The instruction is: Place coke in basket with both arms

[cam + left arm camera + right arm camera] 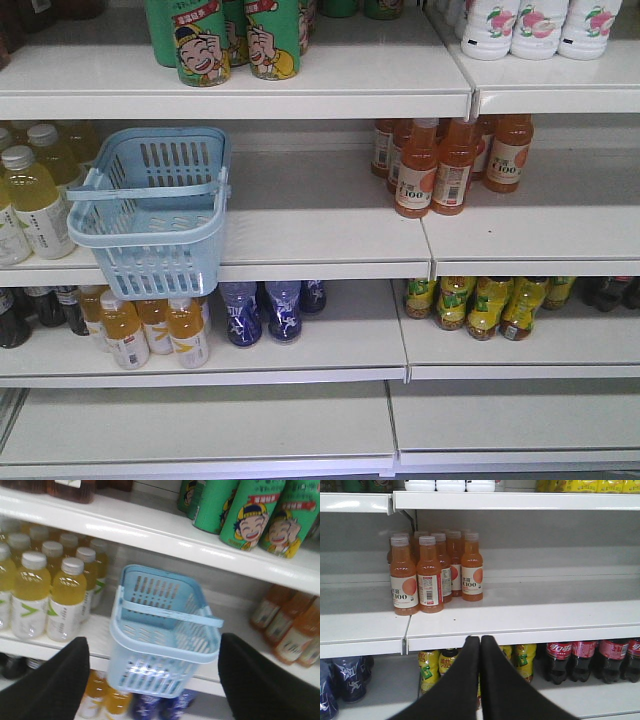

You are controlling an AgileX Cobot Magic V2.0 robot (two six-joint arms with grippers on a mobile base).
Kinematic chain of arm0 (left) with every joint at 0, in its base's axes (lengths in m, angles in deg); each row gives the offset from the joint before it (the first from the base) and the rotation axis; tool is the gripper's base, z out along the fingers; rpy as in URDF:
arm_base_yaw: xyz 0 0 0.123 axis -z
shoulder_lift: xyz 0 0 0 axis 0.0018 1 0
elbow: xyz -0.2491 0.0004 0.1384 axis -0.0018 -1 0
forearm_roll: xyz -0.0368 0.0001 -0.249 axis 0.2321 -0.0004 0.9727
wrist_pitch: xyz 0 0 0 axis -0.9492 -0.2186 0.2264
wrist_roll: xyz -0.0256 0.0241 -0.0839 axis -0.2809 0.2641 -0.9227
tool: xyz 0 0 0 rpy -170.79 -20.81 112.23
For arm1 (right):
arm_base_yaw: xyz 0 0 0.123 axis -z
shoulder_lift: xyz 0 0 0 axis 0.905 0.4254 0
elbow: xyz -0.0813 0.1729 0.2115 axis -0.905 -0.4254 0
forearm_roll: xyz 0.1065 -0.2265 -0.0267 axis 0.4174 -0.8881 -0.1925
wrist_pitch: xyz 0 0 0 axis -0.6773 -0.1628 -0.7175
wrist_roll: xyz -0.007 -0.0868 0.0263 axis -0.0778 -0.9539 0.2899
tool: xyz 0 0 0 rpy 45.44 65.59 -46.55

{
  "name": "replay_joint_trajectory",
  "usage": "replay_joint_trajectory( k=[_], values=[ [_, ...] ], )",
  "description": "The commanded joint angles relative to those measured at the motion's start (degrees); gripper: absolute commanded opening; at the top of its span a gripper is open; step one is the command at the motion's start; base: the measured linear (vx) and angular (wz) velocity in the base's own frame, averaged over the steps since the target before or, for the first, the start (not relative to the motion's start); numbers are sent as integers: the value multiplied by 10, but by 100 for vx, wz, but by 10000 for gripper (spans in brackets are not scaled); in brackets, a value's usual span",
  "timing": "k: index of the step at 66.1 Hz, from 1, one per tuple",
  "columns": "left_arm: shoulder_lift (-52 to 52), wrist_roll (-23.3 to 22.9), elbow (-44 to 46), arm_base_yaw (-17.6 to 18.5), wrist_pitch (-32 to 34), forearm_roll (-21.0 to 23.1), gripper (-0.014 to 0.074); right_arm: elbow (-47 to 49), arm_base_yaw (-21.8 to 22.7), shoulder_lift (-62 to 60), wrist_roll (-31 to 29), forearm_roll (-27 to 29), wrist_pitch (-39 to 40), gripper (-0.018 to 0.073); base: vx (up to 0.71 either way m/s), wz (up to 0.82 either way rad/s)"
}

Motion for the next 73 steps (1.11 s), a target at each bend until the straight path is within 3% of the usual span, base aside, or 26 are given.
replay_joint_trajectory(
  k=[1,11,21,32,50,73],
  values=[
    [29,-61,20,4,48,107,502,-5,5,-8,-2,-4,38,-10,0,0],
    [96,-70,20,4,20,269,491,-5,5,-8,-2,-4,38,-10,0,0],
    [164,-50,28,4,-17,379,491,-5,5,-8,-2,-4,38,-10,0,0],
    [229,78,87,4,-86,519,491,-5,5,-8,-2,-4,38,-10,0,0],
    [330,305,129,4,-153,848,491,-5,5,-8,-2,-4,38,-10,0,0],
    [442,333,220,4,-176,853,480,-5,5,-8,-2,-4,38,-10,0,0]
  ],
)
